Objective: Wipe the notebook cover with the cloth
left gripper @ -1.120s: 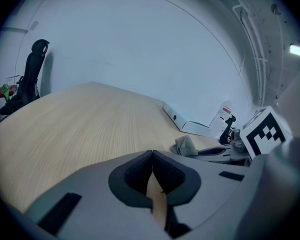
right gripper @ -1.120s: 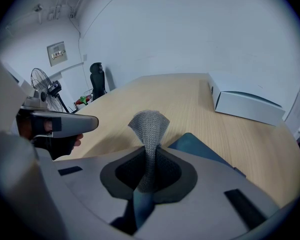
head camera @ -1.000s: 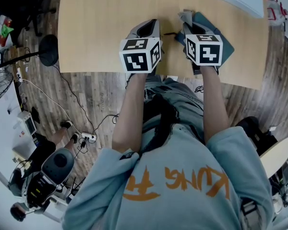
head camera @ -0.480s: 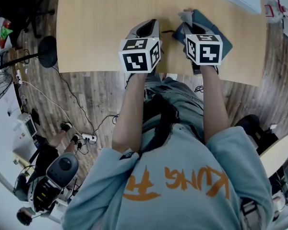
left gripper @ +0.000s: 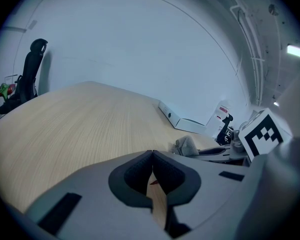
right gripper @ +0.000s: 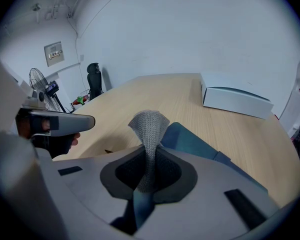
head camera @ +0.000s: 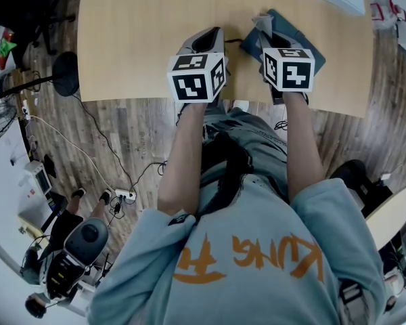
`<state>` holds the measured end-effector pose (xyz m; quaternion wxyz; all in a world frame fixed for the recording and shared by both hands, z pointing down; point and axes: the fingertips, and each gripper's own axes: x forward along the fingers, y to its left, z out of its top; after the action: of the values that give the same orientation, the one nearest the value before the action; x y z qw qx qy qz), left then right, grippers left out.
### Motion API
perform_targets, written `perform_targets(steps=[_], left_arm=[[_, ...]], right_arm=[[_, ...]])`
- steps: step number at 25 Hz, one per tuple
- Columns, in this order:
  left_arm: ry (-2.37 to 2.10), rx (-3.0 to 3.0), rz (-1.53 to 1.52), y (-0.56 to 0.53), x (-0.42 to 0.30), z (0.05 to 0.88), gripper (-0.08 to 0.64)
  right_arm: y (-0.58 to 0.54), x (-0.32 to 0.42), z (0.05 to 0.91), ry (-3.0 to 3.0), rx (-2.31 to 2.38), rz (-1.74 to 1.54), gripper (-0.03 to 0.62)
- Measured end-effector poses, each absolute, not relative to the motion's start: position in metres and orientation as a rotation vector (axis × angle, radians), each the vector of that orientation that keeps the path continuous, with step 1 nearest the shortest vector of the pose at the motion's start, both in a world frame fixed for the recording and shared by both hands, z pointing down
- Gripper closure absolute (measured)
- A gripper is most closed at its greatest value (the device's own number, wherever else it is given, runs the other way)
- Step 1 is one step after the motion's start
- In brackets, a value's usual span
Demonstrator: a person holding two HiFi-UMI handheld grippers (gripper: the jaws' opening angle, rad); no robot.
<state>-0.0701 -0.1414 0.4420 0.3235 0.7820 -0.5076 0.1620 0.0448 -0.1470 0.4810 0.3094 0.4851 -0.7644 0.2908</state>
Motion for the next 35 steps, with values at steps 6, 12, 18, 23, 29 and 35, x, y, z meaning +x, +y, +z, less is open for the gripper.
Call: perform_targets(steps=[6,12,18,23,29,35], left_arm=[[-1.326,2.059,0.432,-0.136,-0.067,0.443,0.543],[-1.313,2.071,0.444,-0.134,-0.057,0.440,0.543],[-1.298,2.081,0.456,-0.131,-0.045,0.441,0.543],[-1.288,2.091,0.462,-0.128,-0.035,0.440,0.543],[-1.278,2.095,0.464,-0.124,-0.028,0.440,0.543],[-1.269,2.101,0.467,-0.119,-0.019,0.439,0.543]], right_arm=[[-0.141,0.049,0.482,-2.021,1.292,0.775,0.562],[-0.138,0.058,0.481,-2.019,1.307,0.787,0.563],[-0.134,0.069,0.481,-2.016,1.318,0.795,0.563],[-0.130,0.079,0.480,-2.014,1.330,0.801,0.563],[-0.125,0.086,0.480,-2.013,1.338,0.810,0.563],[-0.119,0.094,0.479,-2.014,1.343,0.811,0.563]])
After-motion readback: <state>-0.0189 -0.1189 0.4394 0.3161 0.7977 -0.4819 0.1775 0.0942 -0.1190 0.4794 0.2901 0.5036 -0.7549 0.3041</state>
